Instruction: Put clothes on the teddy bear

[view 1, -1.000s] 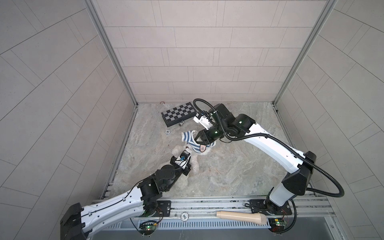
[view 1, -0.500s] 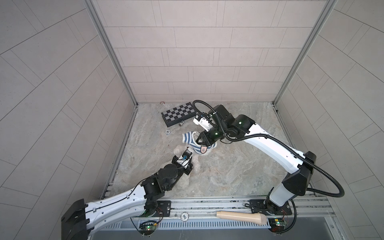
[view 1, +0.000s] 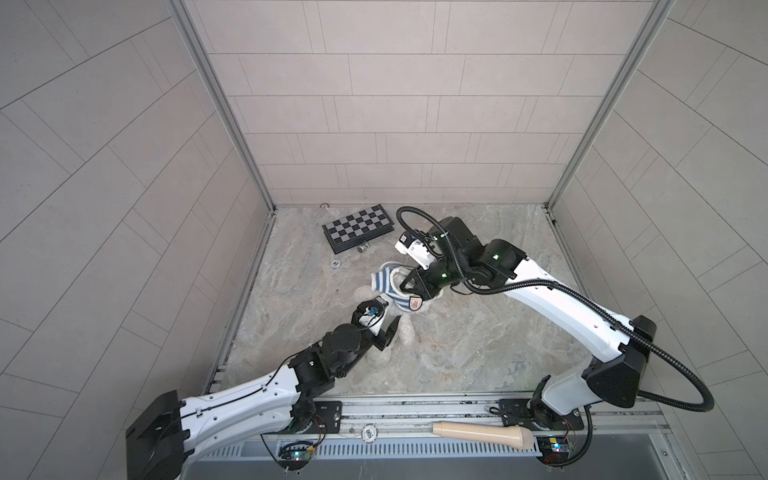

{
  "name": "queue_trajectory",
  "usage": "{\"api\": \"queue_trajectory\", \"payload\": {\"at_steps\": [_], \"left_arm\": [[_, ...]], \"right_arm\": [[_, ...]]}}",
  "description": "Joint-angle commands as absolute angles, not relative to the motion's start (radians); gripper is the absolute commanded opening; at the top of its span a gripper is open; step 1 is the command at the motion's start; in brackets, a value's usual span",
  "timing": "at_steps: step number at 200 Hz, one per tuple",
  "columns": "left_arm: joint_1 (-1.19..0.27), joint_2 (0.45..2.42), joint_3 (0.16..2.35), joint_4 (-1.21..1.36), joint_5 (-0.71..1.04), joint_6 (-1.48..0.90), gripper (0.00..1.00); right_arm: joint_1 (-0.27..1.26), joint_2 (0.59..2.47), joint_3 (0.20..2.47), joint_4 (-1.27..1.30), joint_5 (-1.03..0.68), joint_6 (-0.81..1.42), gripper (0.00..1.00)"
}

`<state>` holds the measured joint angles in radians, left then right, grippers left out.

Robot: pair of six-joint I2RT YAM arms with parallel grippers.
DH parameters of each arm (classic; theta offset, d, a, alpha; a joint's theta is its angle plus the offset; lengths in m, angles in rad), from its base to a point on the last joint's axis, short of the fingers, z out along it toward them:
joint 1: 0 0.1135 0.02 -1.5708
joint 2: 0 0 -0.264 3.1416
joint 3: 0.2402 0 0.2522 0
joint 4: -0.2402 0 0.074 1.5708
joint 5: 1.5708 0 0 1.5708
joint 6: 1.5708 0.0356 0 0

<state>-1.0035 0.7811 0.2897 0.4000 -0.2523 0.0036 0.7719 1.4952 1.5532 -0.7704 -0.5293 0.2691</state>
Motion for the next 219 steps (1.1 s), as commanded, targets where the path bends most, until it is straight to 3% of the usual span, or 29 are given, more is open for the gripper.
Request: {"api": "queue_trajectory", "payload": {"at_steps": [1, 32, 79, 131, 178, 219], "left_arm": [[-0.983, 0.76, 0.321, 0.411, -0.114, -0.11, 0.73], [-0.949, 0.674, 0.336, 0.306, -0.015, -0.235, 0.78], [-0.805, 0.564, 0.394, 0.202, 0.199, -0.498, 0.74], [-0.627, 0.671, 0.473, 0.395, 0.426, -0.852, 0.48], [-0.626, 0.745, 0.573, 0.371, 0.434, -0.871, 0.24], [-0.626, 0.809, 0.644, 0.307, 0.446, -0.837, 0.12]], "right_arm": [[0.752, 1.435, 1.531, -0.704, -0.486, 0.169, 0.0], [0.732, 1.395, 1.501, -0.698, -0.457, 0.032, 0.0], [0.677, 1.299, 1.414, -0.57, -0.493, -0.124, 0.0], [0.606, 1.245, 1.333, -0.459, -0.66, -0.217, 0.0], [0.581, 1.188, 1.228, -0.351, -0.737, -0.256, 0.0], [0.58, 1.156, 1.139, -0.224, -0.787, -0.261, 0.0]]}}
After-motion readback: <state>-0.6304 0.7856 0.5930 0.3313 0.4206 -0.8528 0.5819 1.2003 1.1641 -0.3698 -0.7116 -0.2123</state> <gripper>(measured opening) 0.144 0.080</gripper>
